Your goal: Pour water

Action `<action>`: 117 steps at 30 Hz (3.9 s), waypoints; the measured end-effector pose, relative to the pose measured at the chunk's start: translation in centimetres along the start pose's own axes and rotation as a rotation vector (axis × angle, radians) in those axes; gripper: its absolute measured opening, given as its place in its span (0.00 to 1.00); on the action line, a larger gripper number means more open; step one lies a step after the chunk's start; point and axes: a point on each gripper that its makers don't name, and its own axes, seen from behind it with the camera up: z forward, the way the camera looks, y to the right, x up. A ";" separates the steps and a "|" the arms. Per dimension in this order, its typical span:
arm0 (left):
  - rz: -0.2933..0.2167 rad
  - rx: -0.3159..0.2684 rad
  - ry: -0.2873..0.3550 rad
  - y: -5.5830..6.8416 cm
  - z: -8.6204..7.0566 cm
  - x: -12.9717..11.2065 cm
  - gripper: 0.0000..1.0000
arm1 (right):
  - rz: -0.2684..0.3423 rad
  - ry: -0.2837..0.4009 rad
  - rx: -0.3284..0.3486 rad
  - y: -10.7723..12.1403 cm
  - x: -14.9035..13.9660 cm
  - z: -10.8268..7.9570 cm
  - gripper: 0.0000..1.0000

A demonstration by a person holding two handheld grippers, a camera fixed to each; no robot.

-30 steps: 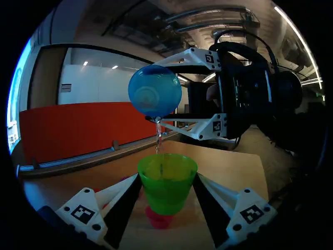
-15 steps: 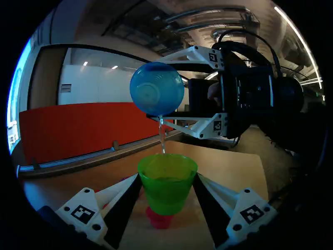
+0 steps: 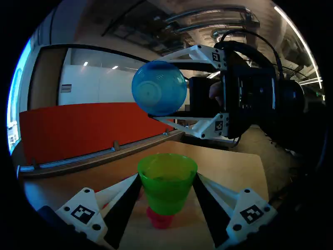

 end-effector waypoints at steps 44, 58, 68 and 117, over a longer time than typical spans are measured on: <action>0.013 0.018 -0.016 -0.3 -0.3 -0.2 0.85 | 1.116 0.047 0.133 -4.0 1.7 -2.9 0.89; 0.020 0.023 -0.033 -0.6 -0.3 -0.6 0.84 | 1.395 0.076 0.181 -3.7 2.5 -3.8 0.89; 0.028 0.029 -0.090 -1.0 -0.6 -2.0 0.85 | 1.403 0.014 0.230 -5.8 1.5 -5.0 0.89; 0.000 0.038 -0.505 -3.8 -1.1 -17.9 0.85 | 1.428 -0.268 0.496 -26.6 -3.1 -11.6 0.90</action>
